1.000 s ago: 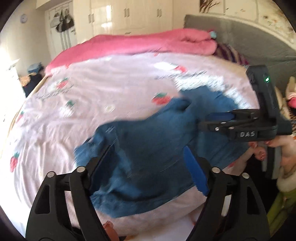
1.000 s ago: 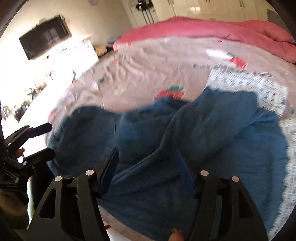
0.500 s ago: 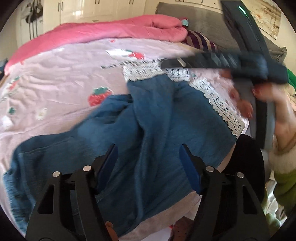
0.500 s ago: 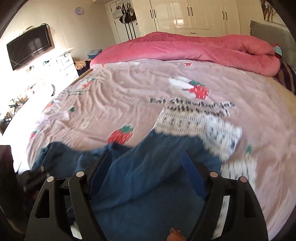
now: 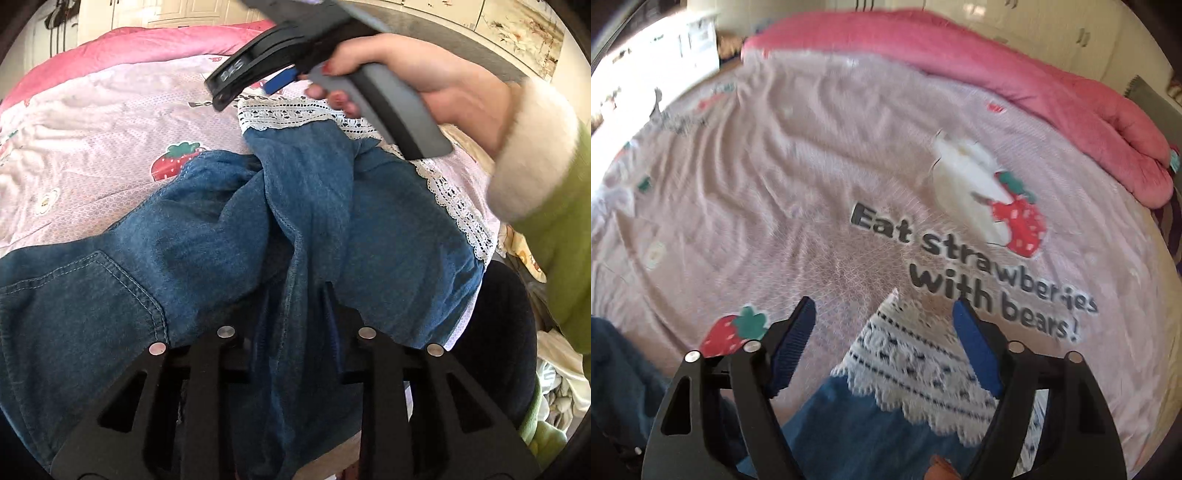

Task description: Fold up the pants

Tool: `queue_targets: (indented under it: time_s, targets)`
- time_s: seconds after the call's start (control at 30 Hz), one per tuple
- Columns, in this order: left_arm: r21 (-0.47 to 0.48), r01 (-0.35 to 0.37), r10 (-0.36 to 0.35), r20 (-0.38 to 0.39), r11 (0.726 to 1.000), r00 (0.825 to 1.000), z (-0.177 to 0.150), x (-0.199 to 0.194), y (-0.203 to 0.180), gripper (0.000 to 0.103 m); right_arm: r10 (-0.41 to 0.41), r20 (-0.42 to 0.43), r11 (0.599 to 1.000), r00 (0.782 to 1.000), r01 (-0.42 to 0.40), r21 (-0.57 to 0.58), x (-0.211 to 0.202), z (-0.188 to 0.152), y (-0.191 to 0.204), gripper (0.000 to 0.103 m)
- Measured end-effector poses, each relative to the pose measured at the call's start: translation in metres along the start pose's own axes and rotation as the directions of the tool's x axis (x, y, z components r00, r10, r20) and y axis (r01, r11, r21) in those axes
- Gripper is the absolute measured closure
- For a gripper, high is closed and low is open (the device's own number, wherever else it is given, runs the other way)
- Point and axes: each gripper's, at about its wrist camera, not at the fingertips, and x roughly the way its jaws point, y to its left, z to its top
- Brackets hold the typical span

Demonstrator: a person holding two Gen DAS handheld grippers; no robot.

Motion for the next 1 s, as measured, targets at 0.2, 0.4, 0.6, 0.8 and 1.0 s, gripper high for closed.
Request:
queue_targets:
  time_s: [0.2, 0.4, 0.6, 0.8, 1.0]
  targets:
    - [-0.012, 0.012, -0.012, 0.007, 1.0, 1.0, -0.001, -0.004, 0.003, 0.087, -0.03, -0.027, 0.999, 0.999, 0.03, -0.017, 0.003, -0.002, -0.001, 0.095]
    - [-0.034, 0.037, -0.036, 0.017, 0.999, 0.999, 0.001, -0.01, 0.008, 0.093, 0.1, 0.174, 0.982, 0.98, -0.125, 0.143, -0.07, -0.037, -0.046, 0.096]
    - [-0.027, 0.046, -0.045, 0.034, 0.999, 0.998, 0.001, -0.02, 0.009, 0.097, 0.139, 0.354, 0.91, 0.925, -0.261, 0.323, -0.154, -0.118, -0.111, 0.096]
    - [-0.004, 0.02, -0.02, 0.041, 1.0, 0.999, 0.001, -0.024, 0.003, 0.097, 0.138, 0.356, 0.865, 0.924, -0.287, 0.411, -0.185, -0.213, -0.137, 0.096]
    - [0.033, -0.027, 0.025, 0.054, 0.999, 0.998, -0.003, -0.04, -0.003, 0.099, 0.165, 0.315, 0.84, 0.934, -0.301, 0.451, -0.178, -0.277, -0.128, 0.096]
